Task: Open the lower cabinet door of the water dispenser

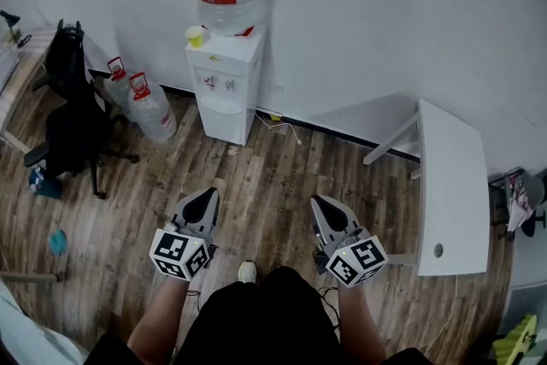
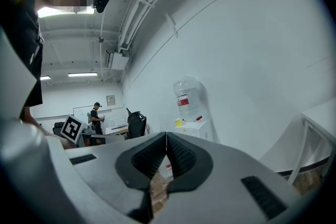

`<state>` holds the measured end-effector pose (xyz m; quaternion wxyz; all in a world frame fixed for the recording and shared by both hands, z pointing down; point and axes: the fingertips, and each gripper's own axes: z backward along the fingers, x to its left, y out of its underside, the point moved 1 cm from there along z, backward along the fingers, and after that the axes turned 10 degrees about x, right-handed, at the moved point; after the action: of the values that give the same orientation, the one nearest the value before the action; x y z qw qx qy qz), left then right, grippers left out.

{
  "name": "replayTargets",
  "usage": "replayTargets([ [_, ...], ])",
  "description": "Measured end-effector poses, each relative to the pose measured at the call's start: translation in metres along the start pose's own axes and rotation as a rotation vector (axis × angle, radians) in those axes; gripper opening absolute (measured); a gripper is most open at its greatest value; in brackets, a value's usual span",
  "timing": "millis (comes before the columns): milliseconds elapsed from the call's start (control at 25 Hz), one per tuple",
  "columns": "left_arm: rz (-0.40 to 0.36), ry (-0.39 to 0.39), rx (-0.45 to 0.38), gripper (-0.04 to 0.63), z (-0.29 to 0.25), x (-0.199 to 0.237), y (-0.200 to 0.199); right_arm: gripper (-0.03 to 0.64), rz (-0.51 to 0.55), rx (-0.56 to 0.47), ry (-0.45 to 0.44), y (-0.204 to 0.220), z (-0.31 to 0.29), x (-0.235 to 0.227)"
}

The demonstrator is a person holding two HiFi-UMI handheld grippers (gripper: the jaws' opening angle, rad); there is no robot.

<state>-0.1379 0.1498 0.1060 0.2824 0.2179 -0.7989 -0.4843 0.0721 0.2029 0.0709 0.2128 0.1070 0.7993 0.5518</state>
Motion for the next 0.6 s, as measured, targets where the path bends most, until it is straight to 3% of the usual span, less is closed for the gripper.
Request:
replayTargets([
  [600,0.039,-0.066,0.000,0.014,-0.030,0.022,-0.006,0.021,0.015,0.023,-0.070,-0.016,-0.050,-0.029],
])
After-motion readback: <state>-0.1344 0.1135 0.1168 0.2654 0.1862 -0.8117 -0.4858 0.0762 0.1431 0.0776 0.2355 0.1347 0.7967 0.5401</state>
